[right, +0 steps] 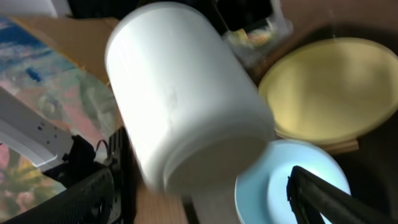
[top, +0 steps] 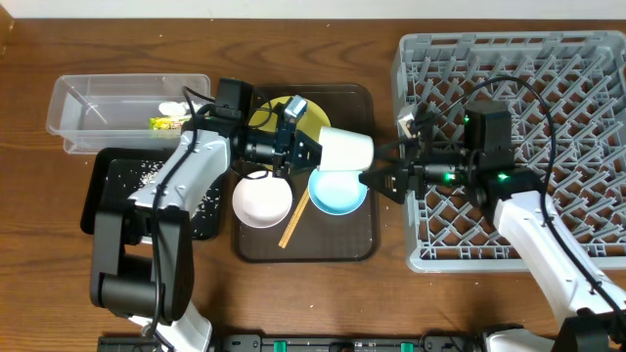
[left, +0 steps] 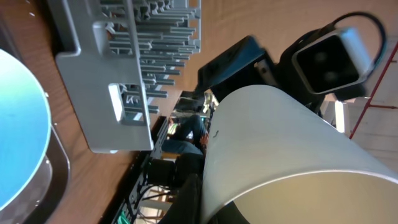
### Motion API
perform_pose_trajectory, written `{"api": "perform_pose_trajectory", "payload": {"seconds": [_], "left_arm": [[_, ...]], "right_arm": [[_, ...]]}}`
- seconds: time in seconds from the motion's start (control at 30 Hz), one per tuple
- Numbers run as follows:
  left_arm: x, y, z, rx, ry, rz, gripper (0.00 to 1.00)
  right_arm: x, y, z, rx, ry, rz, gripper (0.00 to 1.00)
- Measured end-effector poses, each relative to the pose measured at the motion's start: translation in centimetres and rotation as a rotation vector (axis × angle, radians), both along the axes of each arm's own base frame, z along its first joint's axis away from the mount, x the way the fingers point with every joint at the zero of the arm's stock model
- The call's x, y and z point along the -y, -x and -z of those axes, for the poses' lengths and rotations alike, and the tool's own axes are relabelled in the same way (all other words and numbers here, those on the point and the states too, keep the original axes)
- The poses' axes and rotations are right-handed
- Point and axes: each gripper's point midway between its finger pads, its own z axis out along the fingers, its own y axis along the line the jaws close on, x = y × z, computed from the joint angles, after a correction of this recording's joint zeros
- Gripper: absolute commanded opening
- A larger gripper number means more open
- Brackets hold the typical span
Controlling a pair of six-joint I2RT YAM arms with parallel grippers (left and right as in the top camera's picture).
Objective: Sort waste into correct bins and load items into the dishwasher rack
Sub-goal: 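Lift the white cup with the left gripper toward the right gripper, then grasp the white cup with the right gripper and release the left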
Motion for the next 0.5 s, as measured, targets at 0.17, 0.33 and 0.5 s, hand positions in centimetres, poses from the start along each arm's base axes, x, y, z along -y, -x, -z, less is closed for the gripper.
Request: {"api": "perform_pose_trajectory", "payload": {"seconds": [0.17,0.33,0.5], "left_arm": [[0.8,0.7,-0.1,-0.002,0.007,0.030,0.06],[1.2,1.0,-0.2,-0.003,0.012,0.043,0.06],[1.2,1.1,-0.3,-0.004,0.017,0.046,0.06]], "right_arm": [[-0.9,0.0,-1.0,0.065,-0.039,-0.047,0.86],[-1.7,0.5,-1.6,0.095,-0.059,-0.082,0.79],[-1.7,0.4,-1.6,0.090,-0.059,-0.079,0.70]]}}
